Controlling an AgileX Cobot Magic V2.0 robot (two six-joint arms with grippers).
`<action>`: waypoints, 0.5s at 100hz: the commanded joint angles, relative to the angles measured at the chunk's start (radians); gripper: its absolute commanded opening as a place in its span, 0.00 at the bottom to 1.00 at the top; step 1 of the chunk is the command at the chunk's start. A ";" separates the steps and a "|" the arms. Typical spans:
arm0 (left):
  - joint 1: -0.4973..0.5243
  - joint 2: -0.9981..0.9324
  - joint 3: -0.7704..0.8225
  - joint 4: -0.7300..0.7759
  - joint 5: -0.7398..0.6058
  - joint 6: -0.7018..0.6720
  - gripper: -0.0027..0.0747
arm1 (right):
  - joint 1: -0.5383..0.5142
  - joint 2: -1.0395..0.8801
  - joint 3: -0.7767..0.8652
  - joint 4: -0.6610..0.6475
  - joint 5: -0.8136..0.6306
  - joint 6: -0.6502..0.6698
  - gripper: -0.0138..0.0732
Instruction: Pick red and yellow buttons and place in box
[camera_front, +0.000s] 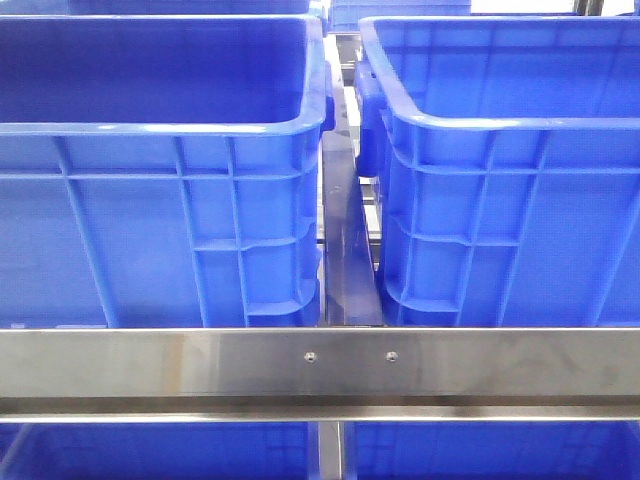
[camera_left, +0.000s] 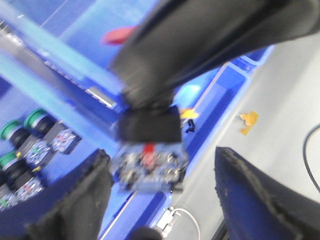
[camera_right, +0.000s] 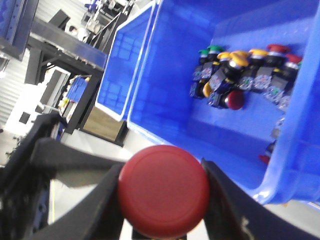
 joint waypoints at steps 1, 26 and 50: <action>0.046 -0.056 -0.032 0.020 -0.048 -0.034 0.59 | -0.029 -0.022 -0.033 0.073 0.004 -0.024 0.29; 0.258 -0.135 -0.004 0.022 -0.048 -0.054 0.59 | -0.119 -0.023 -0.033 0.073 0.010 -0.029 0.29; 0.511 -0.288 0.176 0.022 -0.078 -0.092 0.59 | -0.171 -0.023 -0.033 0.073 0.012 -0.037 0.29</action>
